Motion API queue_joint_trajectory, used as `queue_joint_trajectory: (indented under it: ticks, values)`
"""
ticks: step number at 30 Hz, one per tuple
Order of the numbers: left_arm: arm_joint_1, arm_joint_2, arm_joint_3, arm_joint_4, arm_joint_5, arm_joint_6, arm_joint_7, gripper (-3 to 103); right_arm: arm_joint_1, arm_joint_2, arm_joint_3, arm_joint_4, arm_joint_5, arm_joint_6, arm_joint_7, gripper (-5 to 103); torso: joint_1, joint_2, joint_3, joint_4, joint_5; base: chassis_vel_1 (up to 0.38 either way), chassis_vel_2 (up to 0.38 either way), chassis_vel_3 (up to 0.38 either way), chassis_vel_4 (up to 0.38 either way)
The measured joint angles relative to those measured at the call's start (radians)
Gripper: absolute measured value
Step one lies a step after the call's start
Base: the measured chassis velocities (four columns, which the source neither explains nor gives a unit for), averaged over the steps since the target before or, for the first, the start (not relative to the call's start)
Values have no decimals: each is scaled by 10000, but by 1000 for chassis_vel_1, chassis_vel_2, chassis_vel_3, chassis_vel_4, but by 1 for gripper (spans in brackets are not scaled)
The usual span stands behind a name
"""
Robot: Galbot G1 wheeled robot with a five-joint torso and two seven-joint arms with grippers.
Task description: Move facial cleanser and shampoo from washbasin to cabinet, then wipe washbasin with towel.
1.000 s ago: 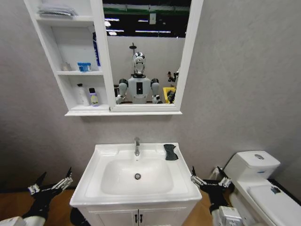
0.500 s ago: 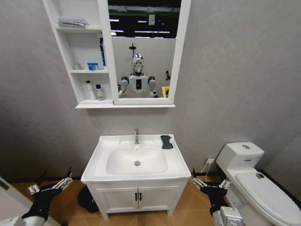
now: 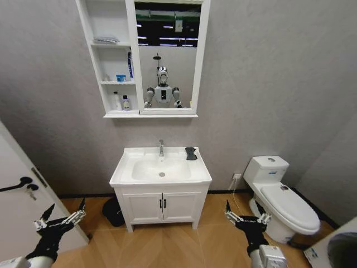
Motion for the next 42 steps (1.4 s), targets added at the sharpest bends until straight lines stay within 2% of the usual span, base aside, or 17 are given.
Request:
queue_joint_trajectory:
  ticks: [5,6,7,9,10,11,13,15,18,21,28,42]
  values:
    - [0,0,2,1,0,1,2,100,128,-16,-81,-48,11,43,-40,100,4,-2,1,-1,-17,334,-382,-318,374]
    - [0,0,2,-1,0,1,2,100,187,-26,-101,-147,19,67,-65,100,4,-2,1,0,2,344,-357,-332,348]
    - [0,0,3,0,0,1,6,100,247,-29,-105,-244,31,75,-99,100,7,-3,2,-1,6,344,-363,-349,348]
    - [0,1,2,0,0,1,3,100,309,-29,-113,-342,49,114,-162,100,7,-4,3,0,0,314,-363,-329,384]
    - [-1,0,3,1,0,2,0,100,364,-29,-105,-470,48,292,-317,100,5,-3,1,0,-21,320,-374,-329,340]
    - [0,0,2,1,0,1,0,100,406,-29,-72,-582,27,503,-564,100,3,-1,1,0,-2,320,-323,-317,340]
    - [1,-1,2,0,0,1,1,100,447,-29,-29,-697,10,698,-795,100,3,-3,3,1,9,332,-323,-301,331]
    - [1,0,2,2,0,2,0,100,453,-34,-1,-796,-56,790,-961,100,-3,1,-2,2,-18,246,-255,-256,290]
    - [3,0,-2,1,0,2,-11,100,440,-37,-1,-818,-97,793,-979,100,-7,5,-3,4,-3,193,-120,-215,174]
    - [1,0,4,1,0,2,-2,100,428,-37,5,-819,-108,792,-979,100,-4,2,-1,-8,-1,23,-51,-111,39]
    - [-2,0,4,1,0,2,-2,100,434,-37,6,-820,-110,790,-977,100,20,-9,6,1,-3,-53,2,72,-26]
    - [-1,0,3,1,0,1,2,100,426,-37,7,-816,-110,777,-963,100,1,-3,1,-1,-4,-9,15,15,-18]
